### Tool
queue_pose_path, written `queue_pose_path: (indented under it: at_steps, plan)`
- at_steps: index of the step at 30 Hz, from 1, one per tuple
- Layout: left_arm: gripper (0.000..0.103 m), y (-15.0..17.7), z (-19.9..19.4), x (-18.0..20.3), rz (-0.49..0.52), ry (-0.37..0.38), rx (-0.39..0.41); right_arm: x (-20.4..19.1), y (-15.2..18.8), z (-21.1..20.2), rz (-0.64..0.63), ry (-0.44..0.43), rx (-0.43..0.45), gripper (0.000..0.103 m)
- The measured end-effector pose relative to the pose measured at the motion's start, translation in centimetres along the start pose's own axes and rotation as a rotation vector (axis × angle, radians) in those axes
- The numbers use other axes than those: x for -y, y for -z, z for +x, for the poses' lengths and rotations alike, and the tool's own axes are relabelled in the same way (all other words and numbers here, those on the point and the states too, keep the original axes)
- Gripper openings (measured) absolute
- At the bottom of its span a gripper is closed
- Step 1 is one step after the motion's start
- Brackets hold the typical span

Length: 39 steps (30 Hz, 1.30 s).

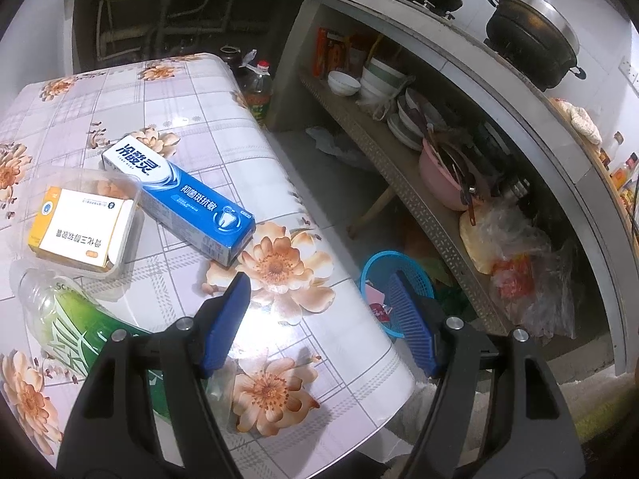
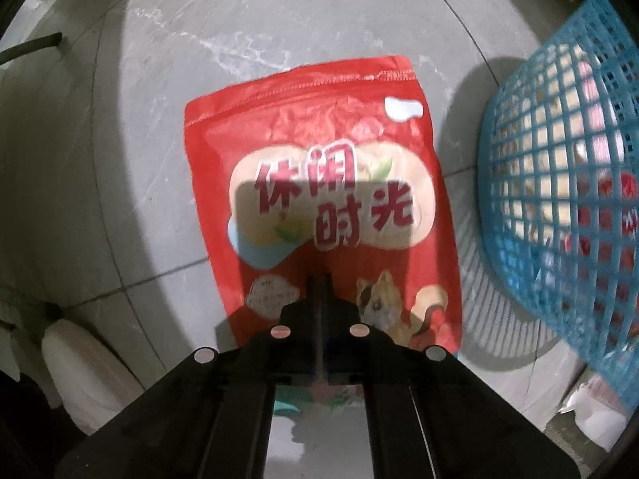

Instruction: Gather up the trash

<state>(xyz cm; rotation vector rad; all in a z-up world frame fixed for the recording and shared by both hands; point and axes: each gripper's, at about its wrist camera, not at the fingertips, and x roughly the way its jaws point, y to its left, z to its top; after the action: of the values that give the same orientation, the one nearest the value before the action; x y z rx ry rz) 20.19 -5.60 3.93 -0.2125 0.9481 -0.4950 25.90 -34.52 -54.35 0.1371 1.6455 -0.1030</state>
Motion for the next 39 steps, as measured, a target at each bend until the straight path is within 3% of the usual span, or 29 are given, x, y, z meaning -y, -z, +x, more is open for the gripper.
queue_pose_path:
  at_steps: [4, 6, 7, 8, 10, 15, 20, 21, 27, 30, 34, 37, 39]
  plan:
    - [0.068, 0.1, 0.1, 0.1, 0.001, 0.0, -0.005, 0.9, 2.1, -0.8, 0.041, -0.013, 0.02, 0.001]
    - [0.068, 0.1, 0.2, 0.2, 0.002, 0.0, -0.008, 1.9, 2.8, -1.1, 0.079, -0.022, 0.032, 0.008]
    - [0.068, 0.1, 0.3, 0.3, 0.002, 0.0, -0.01, 2.4, 3.1, -1.3, 0.083, -0.004, 0.04, 0.028]
    - [0.068, 0.0, 0.3, 0.3, 0.004, 0.001, -0.012, 2.8, 3.3, -1.4, 0.082, 0.015, 0.05, 0.056]
    - [0.068, 0.0, 0.4, 0.4, 0.008, 0.003, -0.016, 3.7, 3.6, -1.7, 0.08, 0.05, 0.079, 0.075]
    - [0.068, 0.0, 0.7, 0.7, 0.011, 0.003, -0.03, 5.8, 3.4, 0.0, 0.099, 0.041, 0.028, 0.081]
    - [0.068, 0.1, 1.1, 0.9, 0.023, -0.003, -0.046, 5.2, 3.0, 0.8, 0.147, -0.011, -0.002, 0.094]
    - [0.068, 0.1, 1.1, 0.9, 0.023, -0.003, -0.047, 3.6, 3.0, 0.5, 0.159, -0.015, -0.004, 0.096]
    - [0.068, 0.1, 1.1, 0.8, 0.022, -0.002, -0.048, 3.7, 2.8, 1.2, 0.146, -0.02, -0.014, 0.096]
    - [0.068, 0.1, 1.3, 0.7, 0.011, -0.001, -0.052, 4.7, 2.6, 2.0, 0.117, 0.002, -0.001, 0.087]
    - [0.068, 0.1, 1.4, 0.5, 0.007, 0.0, -0.054, 4.4, 3.5, 1.6, 0.132, 0.009, 0.021, 0.065]
    - [0.068, 0.2, 1.3, 0.5, 0.008, 0.003, -0.047, 2.9, 4.0, -0.2, 0.114, 0.027, 0.03, 0.055]
    - [0.068, 0.2, 1.2, 0.5, 0.009, 0.005, -0.043, 1.0, 3.9, 0.0, 0.096, 0.013, 0.032, 0.039]
